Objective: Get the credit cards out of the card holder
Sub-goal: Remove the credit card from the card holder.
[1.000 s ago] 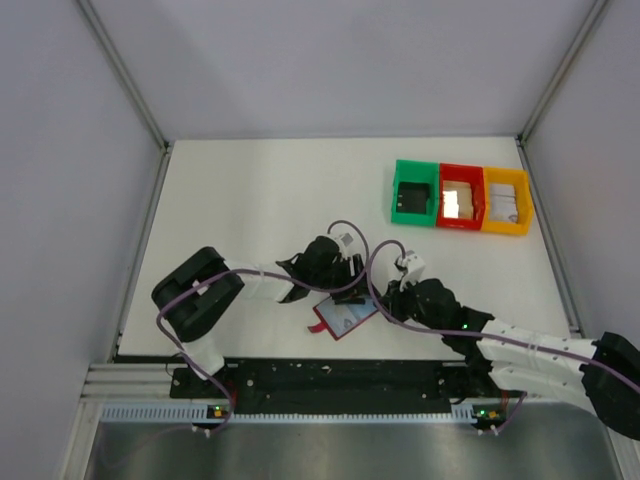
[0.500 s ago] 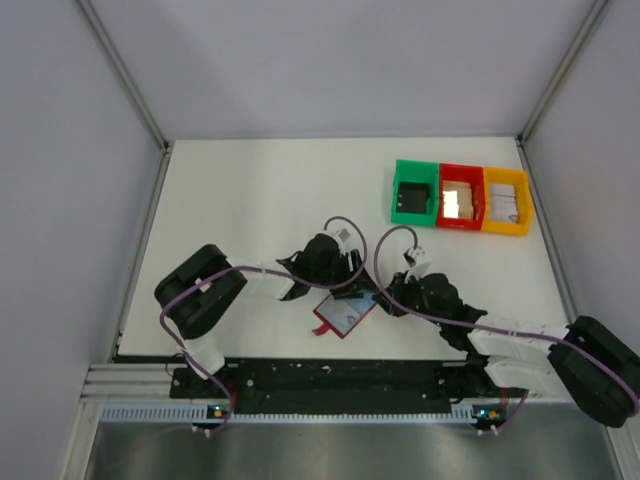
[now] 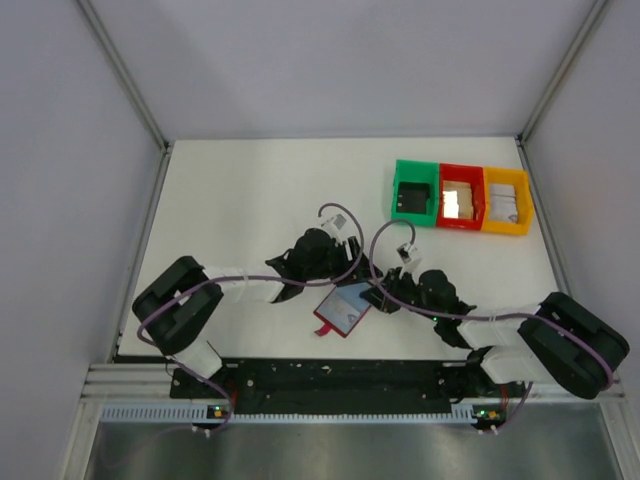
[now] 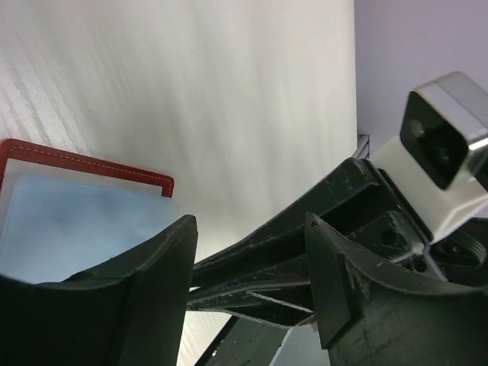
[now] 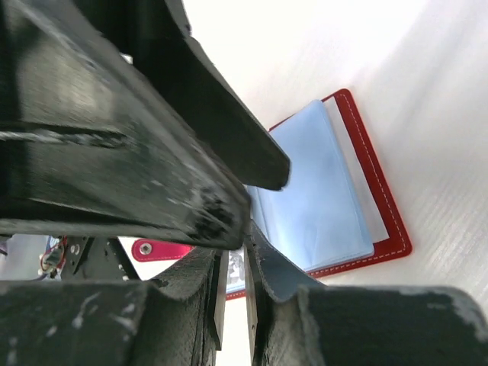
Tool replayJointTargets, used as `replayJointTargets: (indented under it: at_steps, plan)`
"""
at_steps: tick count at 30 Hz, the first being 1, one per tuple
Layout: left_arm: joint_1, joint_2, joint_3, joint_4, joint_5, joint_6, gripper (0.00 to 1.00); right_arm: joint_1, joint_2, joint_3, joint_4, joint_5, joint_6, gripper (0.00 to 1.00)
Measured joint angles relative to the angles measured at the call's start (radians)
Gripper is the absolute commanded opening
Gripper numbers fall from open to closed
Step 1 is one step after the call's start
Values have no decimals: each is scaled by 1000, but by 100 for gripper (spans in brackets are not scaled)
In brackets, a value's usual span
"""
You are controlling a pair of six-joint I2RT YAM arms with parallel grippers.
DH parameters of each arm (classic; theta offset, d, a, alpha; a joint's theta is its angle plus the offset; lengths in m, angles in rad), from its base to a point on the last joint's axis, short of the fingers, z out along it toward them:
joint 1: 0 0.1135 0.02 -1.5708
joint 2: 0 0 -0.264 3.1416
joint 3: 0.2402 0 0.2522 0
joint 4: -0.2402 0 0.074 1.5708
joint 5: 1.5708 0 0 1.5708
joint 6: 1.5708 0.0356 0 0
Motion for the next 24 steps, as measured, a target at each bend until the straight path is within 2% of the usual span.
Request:
replayJointTargets:
  at_steps: [7,12,18,24]
  plan:
    - [56,-131,-96,-4,-69,16,62,-20,89,0,95,-20,33,13]
    - [89,-238,-166,-88,-129,60,60,-56,170,0,149,-32,54,13]
    - [79,-391,-229,-209,-148,123,46,-96,264,-2,197,-47,90,13]
    - [30,-407,-245,-295,-118,167,33,-100,307,-51,270,-47,139,13]
